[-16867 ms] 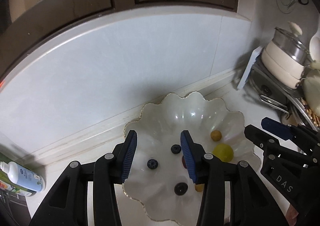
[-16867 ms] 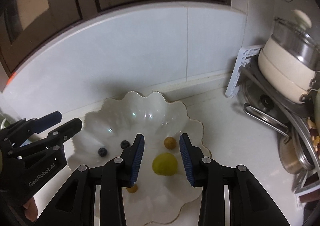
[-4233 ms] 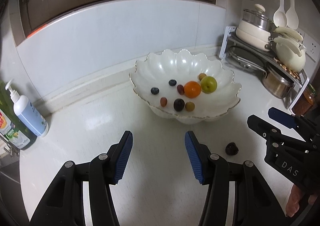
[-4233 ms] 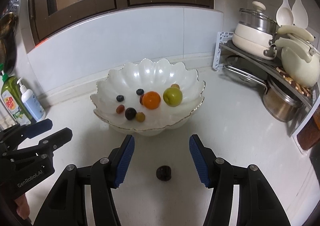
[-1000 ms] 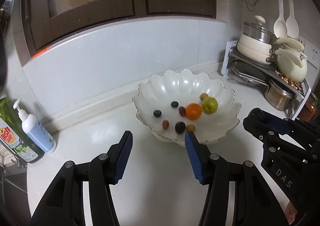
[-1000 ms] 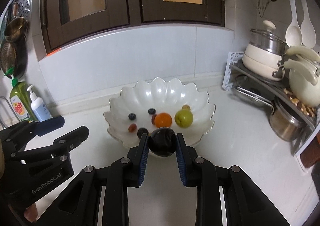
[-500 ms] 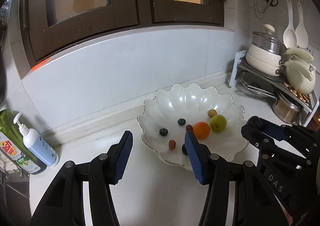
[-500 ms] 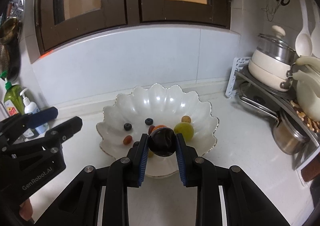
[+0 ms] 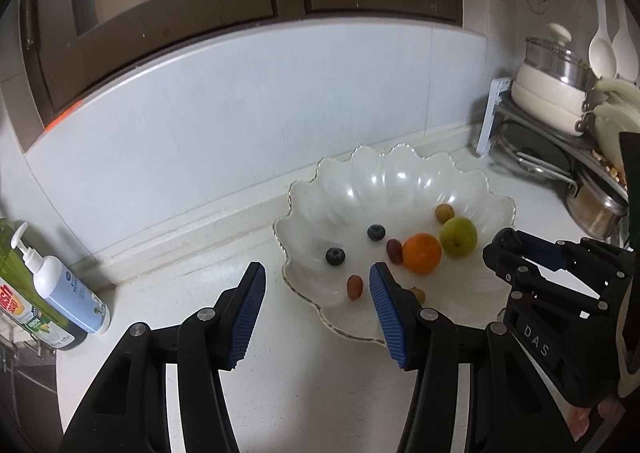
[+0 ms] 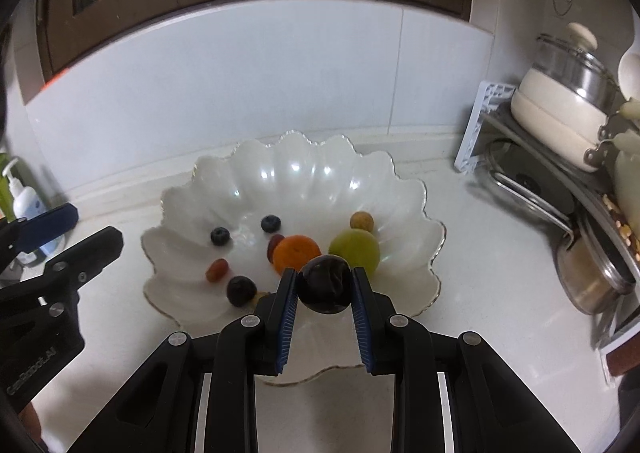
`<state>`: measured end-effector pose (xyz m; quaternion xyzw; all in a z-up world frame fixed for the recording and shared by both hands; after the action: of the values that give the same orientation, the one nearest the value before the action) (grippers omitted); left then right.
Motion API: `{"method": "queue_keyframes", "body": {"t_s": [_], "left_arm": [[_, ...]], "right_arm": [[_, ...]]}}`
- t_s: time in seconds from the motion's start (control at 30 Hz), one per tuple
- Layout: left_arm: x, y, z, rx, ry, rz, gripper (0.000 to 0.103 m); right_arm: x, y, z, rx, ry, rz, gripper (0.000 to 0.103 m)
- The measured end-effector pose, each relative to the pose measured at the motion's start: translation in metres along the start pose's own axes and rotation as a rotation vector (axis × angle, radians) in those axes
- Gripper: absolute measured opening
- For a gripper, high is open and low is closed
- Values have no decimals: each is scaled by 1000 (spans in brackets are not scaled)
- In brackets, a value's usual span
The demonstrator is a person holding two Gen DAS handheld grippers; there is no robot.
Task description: Organize fruits
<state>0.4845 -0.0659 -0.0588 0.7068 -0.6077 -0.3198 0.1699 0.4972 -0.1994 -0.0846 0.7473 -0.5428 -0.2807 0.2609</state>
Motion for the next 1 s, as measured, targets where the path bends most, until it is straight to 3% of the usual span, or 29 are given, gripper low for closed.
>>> {"method": "queue_keyframes", "body": {"t_s": [0.23, 0.33, 0.47, 0.67, 1.0], "left_arm": [[4, -13, 6, -24, -22, -6, 54], [4, -15, 7, -29, -27, -10, 53], [1, -14, 9, -24, -28, -9, 54], [-10, 0, 13, 0, -11, 0, 54], [-36, 48, 29, 107, 0, 25, 68]], "right_arm": [[5, -21, 6, -42, -8, -1, 30], [5, -23, 8, -45, -9, 6, 43], [4, -20, 10, -33, -24, 1, 45], [-5, 2, 16, 18, -30, -1, 45], [-36, 65, 31, 145, -27, 19, 46]]}}
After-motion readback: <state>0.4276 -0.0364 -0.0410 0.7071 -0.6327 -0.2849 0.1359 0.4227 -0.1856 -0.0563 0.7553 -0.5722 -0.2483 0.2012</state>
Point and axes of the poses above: each gripper's, at about its wrist camera, not at the fingertips, and y roughly against the way its jaws point, x to its right, z to its underside, the point moved 3 cm from there along -y, roughly the way its jaws point, and after that the axes turned 13 degrees about -z, right-handed, at the moved point
